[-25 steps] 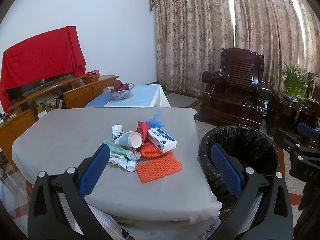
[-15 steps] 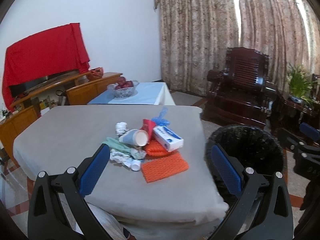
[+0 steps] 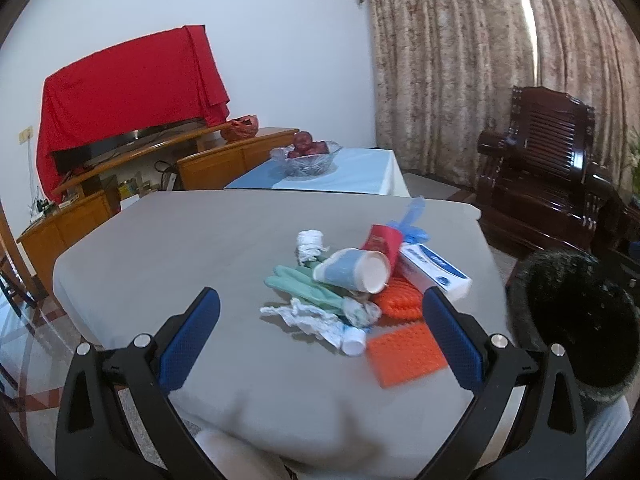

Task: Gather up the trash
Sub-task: 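Move both tools forward toward the trash pile on the table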

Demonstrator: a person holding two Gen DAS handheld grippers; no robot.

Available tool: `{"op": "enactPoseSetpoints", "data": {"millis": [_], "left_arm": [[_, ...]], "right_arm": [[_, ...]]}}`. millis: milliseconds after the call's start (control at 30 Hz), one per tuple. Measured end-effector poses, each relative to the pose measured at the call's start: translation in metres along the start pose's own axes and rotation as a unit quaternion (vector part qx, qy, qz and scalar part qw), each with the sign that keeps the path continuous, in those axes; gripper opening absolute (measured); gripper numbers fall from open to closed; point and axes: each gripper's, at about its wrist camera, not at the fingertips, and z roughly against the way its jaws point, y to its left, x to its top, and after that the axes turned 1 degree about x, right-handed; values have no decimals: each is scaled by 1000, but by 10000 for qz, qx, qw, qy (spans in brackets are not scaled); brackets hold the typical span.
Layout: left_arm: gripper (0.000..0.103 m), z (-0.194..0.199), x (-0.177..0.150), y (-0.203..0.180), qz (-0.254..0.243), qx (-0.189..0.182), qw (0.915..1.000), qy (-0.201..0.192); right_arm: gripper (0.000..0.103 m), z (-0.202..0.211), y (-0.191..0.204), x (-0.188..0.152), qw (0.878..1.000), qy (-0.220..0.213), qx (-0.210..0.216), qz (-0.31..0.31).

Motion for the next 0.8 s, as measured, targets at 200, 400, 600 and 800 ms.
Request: {"op": "enactPoseSetpoints", "data": {"millis": [200,400,600,800], "left_arm": [[98,-41,1,14,91,43,9998,194],[98,-77,-2,22,183,96,9989,419],[98,-106,-2,27,204,68,9981,578],[98,-121,0,23,165,13,9979,631]], "right_arm": [[91,-67,20,4,9988,351,282,200],[90,-126,35,-7,9952,810,406,361],[90,-176,39,-18,9907,1227,434,391],[73,-198,39,-23,9850,1502,752,399]]}}
